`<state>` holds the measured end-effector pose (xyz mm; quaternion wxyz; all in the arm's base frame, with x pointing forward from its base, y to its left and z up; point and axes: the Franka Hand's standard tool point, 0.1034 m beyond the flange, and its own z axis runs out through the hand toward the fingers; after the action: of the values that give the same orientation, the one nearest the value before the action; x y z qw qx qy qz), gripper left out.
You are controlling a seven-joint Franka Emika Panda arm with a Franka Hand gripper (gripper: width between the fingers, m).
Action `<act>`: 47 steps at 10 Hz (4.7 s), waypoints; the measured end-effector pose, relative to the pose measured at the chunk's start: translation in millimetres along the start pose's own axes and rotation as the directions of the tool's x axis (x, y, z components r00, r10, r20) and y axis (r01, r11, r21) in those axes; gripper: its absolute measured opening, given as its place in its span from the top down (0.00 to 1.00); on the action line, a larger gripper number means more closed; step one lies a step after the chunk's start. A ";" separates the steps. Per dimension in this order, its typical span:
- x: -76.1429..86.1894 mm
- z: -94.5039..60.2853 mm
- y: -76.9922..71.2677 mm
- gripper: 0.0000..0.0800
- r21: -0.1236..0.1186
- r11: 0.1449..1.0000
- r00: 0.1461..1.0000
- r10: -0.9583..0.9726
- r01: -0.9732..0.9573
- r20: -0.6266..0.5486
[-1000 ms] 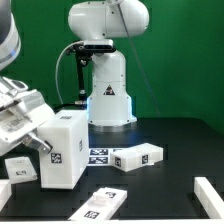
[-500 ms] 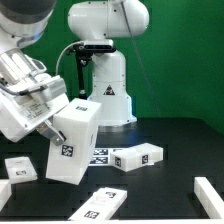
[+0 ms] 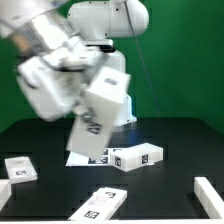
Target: Assemble cabinet
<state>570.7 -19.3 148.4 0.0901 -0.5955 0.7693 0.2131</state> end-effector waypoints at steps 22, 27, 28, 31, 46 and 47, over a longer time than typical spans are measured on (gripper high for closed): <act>-67.8 99.3 -31.6 0.89 -0.269 0.955 0.767 -0.262 0.121 -0.585; -64.2 92.2 -52.2 0.89 -0.285 0.956 0.762 -0.236 0.070 -0.603; -64.8 92.8 -51.8 0.89 -0.285 0.956 0.762 -0.237 0.072 -0.602; -67.9 95.5 -60.2 0.89 -0.245 0.963 0.764 -0.239 0.108 -0.600; -65.3 116.2 -85.2 0.89 0.087 0.942 0.800 -0.224 0.324 -0.557; -65.5 116.7 -85.1 0.89 0.087 0.942 0.800 -0.224 0.325 -0.557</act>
Offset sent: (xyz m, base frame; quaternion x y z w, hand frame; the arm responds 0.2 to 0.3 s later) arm 0.0000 0.0000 0.0000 0.0000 0.1296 0.0000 0.9916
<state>656.4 71.9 51.2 -0.0470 -0.7261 0.6843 -0.0480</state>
